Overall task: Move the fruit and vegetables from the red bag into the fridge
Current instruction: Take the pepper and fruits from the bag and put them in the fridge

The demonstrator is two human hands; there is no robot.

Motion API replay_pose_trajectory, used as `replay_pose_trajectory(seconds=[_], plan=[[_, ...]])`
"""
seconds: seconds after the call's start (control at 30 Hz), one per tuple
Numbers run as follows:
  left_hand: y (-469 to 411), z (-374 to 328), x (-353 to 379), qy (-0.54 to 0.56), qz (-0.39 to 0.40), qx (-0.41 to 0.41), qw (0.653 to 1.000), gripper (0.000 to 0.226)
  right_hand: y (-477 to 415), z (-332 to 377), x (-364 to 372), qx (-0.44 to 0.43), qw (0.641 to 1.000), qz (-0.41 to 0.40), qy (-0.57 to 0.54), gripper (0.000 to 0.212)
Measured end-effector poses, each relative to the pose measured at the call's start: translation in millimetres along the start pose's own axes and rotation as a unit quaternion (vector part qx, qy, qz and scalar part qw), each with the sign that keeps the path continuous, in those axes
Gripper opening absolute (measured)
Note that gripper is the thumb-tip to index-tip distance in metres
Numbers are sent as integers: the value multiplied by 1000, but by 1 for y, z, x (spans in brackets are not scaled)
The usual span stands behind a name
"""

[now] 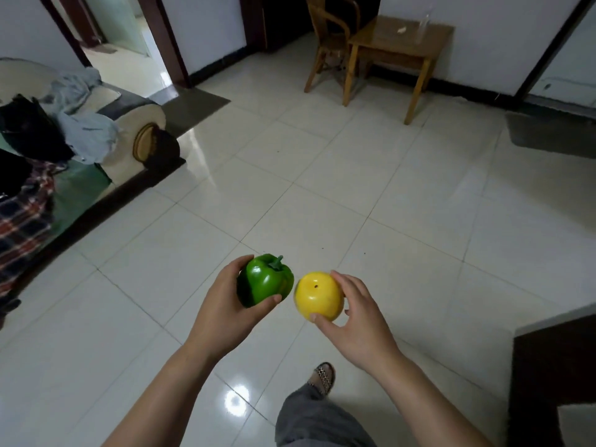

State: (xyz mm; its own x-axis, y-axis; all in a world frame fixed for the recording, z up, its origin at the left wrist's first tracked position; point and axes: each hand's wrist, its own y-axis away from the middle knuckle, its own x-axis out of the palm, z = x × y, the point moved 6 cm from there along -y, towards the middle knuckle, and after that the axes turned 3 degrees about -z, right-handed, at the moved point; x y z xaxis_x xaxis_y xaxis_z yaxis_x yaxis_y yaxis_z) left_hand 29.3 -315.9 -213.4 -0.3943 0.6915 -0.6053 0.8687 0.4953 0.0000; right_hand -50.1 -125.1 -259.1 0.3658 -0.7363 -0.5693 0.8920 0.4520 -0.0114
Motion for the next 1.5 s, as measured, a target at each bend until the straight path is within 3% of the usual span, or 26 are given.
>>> replay_pose_trajectory(seconds=[0.2, 0.43, 0.73, 1.03, 1.27, 1.4, 1.5], plan=[[-124, -72, 61, -13, 91, 83, 992, 68, -88, -30, -79, 37, 994, -100, -11, 73], [-207, -170, 180, 22, 209, 186, 960, 66, -109, -92, -182, 112, 962, -248, 22, 75], [-260, -309, 369, 38, 391, 328, 859, 71, -113, -181, -313, 223, 873, -433, 37, 74], [-256, -476, 516, 53, 513, 450, 729, 74, -96, -223, -444, 314, 758, -570, 52, 73], [-162, -574, 595, 112, 621, 481, 609, 70, -13, -222, -515, 351, 641, -674, 109, 70], [-98, -615, 635, 134, 650, 491, 564, 68, 45, -236, -549, 377, 563, -727, 110, 82], [-59, -643, 666, 144, 651, 513, 540, 71, 79, -247, -581, 361, 532, -755, 128, 73]])
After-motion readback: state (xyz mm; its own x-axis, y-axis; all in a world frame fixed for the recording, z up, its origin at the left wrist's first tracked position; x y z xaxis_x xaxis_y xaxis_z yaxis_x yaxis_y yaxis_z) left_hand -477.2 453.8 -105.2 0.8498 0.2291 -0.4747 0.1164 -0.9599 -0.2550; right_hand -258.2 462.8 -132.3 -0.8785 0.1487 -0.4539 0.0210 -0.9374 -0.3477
